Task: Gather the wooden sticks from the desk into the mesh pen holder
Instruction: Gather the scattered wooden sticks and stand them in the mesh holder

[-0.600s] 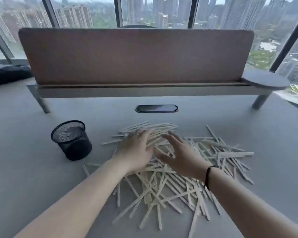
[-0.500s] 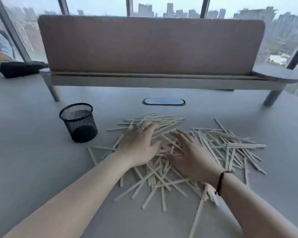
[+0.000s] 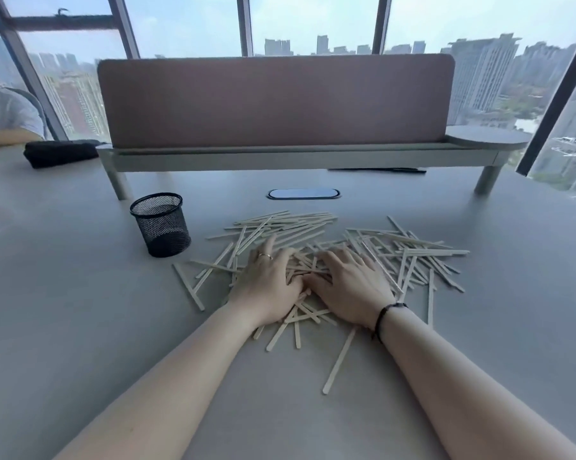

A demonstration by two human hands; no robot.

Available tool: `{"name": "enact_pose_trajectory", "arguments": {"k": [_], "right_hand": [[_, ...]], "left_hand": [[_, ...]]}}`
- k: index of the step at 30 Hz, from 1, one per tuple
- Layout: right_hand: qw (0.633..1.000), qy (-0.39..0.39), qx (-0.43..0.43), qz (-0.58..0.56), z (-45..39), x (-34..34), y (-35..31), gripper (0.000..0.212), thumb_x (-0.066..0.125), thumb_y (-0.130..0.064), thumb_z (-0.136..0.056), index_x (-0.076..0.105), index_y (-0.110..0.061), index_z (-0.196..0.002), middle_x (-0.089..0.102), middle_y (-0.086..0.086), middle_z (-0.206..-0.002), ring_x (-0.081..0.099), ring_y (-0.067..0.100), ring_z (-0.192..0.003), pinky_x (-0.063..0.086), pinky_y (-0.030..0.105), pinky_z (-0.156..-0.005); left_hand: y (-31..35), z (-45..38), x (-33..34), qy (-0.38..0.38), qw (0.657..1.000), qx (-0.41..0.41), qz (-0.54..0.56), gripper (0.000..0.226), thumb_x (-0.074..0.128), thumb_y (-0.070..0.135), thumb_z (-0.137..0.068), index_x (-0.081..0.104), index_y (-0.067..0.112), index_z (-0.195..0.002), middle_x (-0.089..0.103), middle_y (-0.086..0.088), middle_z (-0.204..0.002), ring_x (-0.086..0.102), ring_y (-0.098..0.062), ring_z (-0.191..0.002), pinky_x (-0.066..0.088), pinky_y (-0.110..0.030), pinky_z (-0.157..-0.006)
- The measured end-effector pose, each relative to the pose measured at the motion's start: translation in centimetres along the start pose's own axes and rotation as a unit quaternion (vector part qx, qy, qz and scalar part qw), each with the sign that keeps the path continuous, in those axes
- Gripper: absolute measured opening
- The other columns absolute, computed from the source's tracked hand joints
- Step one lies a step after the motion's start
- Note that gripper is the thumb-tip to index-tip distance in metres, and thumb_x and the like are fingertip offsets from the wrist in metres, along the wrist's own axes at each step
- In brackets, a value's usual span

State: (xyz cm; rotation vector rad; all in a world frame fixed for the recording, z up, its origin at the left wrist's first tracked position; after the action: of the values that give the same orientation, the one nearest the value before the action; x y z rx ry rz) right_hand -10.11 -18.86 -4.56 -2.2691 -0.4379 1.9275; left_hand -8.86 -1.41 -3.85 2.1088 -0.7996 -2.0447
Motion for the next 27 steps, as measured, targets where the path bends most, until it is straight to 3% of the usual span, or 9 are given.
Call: {"name": "enact_pose_trajectory", "arguments": {"k": [4,6,16,20,23,27], "right_hand": [[1.000,0.005,0.003,-0.005,-0.1,0.2,0.1,0.063,0.033,-0.074,-0.086,0.044,-0.041,-0.138,0.049,-0.007,-0.144,0.041,0.021,-0.137,0.032,0.038,-0.113],[1.000,0.012,-0.004,-0.003,-0.1,0.2,0.2,0.061,0.036,-0.072,-0.087,0.044,-0.041,-0.138,0.050,-0.006,-0.140,0.043,0.021,-0.135,0.033,0.038,-0.111],[0.999,0.029,-0.019,-0.040,-0.4,0.2,0.5,0.065,0.049,-0.071,-0.085,0.045,-0.036,-0.139,0.050,-0.005,-0.134,0.045,0.021,-0.129,0.040,0.036,-0.104],[0.998,0.025,-0.023,-0.052,-1.0,0.3,0.5,0.066,0.044,-0.072,-0.083,0.042,-0.039,-0.141,0.048,-0.008,-0.137,0.040,0.018,-0.132,0.038,0.036,-0.107],[0.998,0.018,-0.019,-0.052,-1.2,0.4,0.5,0.071,0.038,-0.075,-0.081,0.038,-0.041,-0.143,0.046,-0.009,-0.142,0.037,0.017,-0.136,0.038,0.039,-0.109],[0.999,0.013,-0.026,-0.040,-1.2,0.4,0.4,0.062,0.044,-0.071,-0.087,0.042,-0.041,-0.142,0.047,-0.011,-0.144,0.037,0.016,-0.138,0.037,0.038,-0.110]], "left_hand": [[0.0,0.1,0.0,0.016,1.000,0.002,-0.009,0.052,0.048,0.043,-0.098,0.036,0.030,-0.147,0.047,-0.002,-0.152,0.029,-0.023,-0.144,0.030,-0.042,-0.113],[-0.1,-0.1,0.2,0.019,1.000,0.002,-0.006,0.051,0.048,0.045,-0.098,0.036,0.030,-0.146,0.055,0.002,-0.142,0.031,-0.022,-0.140,0.033,-0.041,-0.108],[-1.2,-1.4,0.7,0.060,0.998,0.028,-0.003,0.052,0.050,0.056,-0.096,0.050,0.026,-0.138,0.062,-0.003,-0.128,0.050,-0.025,-0.123,0.042,-0.042,-0.103],[-0.9,-1.3,0.9,0.082,0.996,0.031,-0.016,0.034,0.049,0.047,-0.099,0.060,0.026,-0.123,0.069,-0.001,-0.117,0.056,-0.025,-0.115,0.046,-0.036,-0.087],[-0.8,-1.4,0.9,0.096,0.994,0.037,-0.032,0.028,0.044,0.048,-0.101,0.060,0.026,-0.109,0.066,0.002,-0.097,0.057,-0.023,-0.095,0.043,-0.035,-0.073],[-0.9,-2.1,1.0,0.123,0.988,0.063,-0.068,0.037,0.033,0.052,-0.105,0.053,0.025,-0.090,0.059,0.007,-0.075,0.052,-0.022,-0.069,0.036,-0.034,-0.060]]}}
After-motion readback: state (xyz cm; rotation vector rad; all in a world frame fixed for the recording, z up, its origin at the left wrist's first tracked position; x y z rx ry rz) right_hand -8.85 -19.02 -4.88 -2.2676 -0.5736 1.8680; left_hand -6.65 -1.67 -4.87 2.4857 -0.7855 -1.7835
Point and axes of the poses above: each hand's wrist, its own z-axis away from the middle knuckle, its own x-axis out of the palm, y = z × x, the point moved 1 cm from there along -z, towards the middle knuckle
